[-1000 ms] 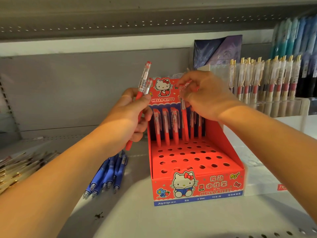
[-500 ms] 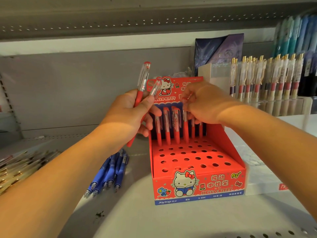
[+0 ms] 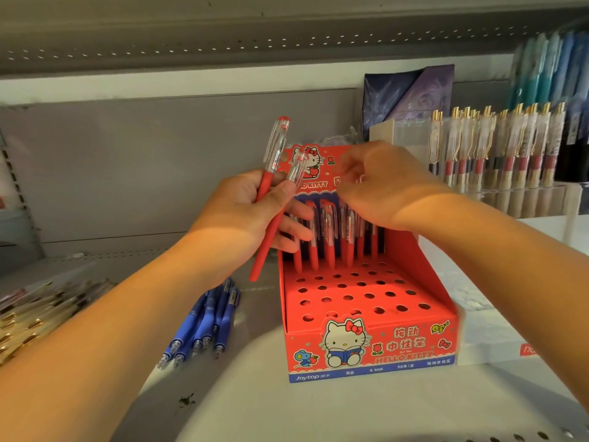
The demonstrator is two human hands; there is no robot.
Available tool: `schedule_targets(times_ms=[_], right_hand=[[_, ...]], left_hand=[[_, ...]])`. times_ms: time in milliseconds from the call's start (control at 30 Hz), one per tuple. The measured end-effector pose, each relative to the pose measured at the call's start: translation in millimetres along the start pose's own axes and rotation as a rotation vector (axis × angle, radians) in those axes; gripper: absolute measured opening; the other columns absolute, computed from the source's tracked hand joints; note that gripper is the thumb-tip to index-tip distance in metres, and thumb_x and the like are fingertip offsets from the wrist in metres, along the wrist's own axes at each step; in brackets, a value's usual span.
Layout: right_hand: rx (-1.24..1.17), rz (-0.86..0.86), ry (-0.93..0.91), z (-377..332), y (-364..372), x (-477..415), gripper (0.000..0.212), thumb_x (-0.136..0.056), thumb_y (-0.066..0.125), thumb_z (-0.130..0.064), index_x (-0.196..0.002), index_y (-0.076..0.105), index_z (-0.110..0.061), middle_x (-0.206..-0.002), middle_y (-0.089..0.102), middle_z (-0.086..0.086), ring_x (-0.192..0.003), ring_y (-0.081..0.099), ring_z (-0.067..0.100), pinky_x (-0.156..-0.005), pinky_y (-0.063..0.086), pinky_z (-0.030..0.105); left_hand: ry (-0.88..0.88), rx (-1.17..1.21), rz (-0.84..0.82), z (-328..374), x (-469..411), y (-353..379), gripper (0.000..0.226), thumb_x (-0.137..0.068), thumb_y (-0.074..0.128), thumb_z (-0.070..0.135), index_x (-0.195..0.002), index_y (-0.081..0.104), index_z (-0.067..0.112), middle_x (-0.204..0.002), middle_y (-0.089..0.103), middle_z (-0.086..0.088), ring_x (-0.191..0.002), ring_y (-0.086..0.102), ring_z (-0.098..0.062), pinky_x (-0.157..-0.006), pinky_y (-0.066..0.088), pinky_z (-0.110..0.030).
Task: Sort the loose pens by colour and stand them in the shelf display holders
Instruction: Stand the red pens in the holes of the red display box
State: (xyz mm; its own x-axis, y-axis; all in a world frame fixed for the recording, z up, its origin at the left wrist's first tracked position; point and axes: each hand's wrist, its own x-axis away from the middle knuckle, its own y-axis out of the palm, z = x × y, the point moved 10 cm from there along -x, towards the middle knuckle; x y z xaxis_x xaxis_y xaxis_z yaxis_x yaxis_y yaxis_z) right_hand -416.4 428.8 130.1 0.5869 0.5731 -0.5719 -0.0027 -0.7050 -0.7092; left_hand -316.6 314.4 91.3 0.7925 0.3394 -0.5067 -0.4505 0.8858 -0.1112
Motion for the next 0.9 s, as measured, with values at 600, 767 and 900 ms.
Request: schedule_targets(times_ms=[600,767,900], right_hand=[[-0.91,0.164,-0.012,-9.4,-26.2,2.6,0.022,-0.09,0.065,0.004,-0.098,0.057,-0.015,-0.081,0.067,0.009,-0.066,0.074,0.016,-0.06,0.061,0.031],[-0.882,0.183,-0.006,-4.3,-36.3,-0.9,0.02,-0.091,0.061,0.006,-0.1,0.061,-0.012,-0.077,0.066,0.002,-0.058,0.071,0.012,-0.053,0.058,0.025],[-0.465,0.154,-0.02,0.1,-35.7,-2.1,0.027,-0.09,0.061,0.001,-0.097,0.063,-0.025,-0.083,0.066,0.0,-0.066,0.072,0.017,-0.059,0.062,0.034]], left_hand=[[-0.013,-0.13,0.057,-2.8,-0.5,-10.4,0.023,-0.104,0.045,0.028,-0.092,0.058,0.015,-0.065,0.057,-0.008,-0.046,0.054,-0.013,-0.04,0.048,-0.026],[-0.055,-0.106,0.129,-3.5,-3.4,-16.4,0.034,-0.106,0.038,0.028,-0.076,0.048,0.015,-0.054,0.039,0.005,-0.044,0.04,-0.01,-0.043,0.046,-0.023],[-0.212,0.123,0.029,-12.5,1.0,-8.1,0.036,-0.101,0.029,0.033,-0.068,0.034,0.019,-0.053,0.025,0.003,-0.04,0.019,-0.013,-0.04,0.019,-0.019]])
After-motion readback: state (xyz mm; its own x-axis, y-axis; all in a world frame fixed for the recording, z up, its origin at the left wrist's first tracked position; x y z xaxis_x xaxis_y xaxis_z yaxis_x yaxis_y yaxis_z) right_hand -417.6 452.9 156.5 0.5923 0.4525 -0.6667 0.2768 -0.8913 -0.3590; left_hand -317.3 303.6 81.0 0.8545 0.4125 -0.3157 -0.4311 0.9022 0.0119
